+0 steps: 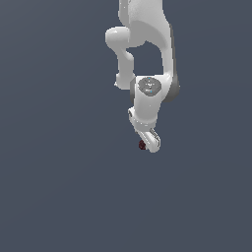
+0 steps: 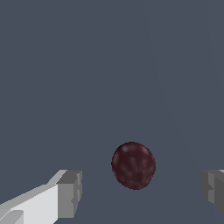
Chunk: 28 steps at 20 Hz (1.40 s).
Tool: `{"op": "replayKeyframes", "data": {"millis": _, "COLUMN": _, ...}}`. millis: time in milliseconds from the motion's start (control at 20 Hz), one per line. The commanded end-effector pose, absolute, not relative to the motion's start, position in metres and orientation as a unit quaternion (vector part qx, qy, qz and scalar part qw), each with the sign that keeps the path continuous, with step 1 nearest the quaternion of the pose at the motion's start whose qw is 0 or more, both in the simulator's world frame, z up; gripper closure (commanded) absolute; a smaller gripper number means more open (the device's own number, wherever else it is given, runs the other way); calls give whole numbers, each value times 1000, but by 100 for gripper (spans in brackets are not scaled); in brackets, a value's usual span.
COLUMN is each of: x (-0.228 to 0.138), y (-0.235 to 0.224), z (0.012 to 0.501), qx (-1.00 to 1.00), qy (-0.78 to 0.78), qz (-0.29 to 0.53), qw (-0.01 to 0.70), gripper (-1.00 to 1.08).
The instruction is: Pick up the object and move it to a goal position.
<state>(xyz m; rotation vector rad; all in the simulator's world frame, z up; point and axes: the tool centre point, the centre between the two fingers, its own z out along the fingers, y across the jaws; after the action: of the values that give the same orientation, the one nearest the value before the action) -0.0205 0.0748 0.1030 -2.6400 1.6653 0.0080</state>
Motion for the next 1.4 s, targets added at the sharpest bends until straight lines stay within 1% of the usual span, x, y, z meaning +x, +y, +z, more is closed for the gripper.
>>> {"op": "replayKeyframes", "data": {"millis": 0, "x": -23, "y": 78, "z": 99, "qx": -828, "qy": 560, "qz": 3, "qw": 9, "gripper": -92}}
{"op": "replayKeyframes", "data": {"millis": 700, "x": -32, "y": 90, "z": 83, "qx": -734, "qy": 679, "qz": 1, "qw": 2, "gripper": -92}}
{"op": "replayKeyframes", "data": {"millis": 1350, "x": -35, "y": 93, "z": 78, "qx": -709, "qy": 705, "qz": 0, "qw": 0, "gripper": -92}}
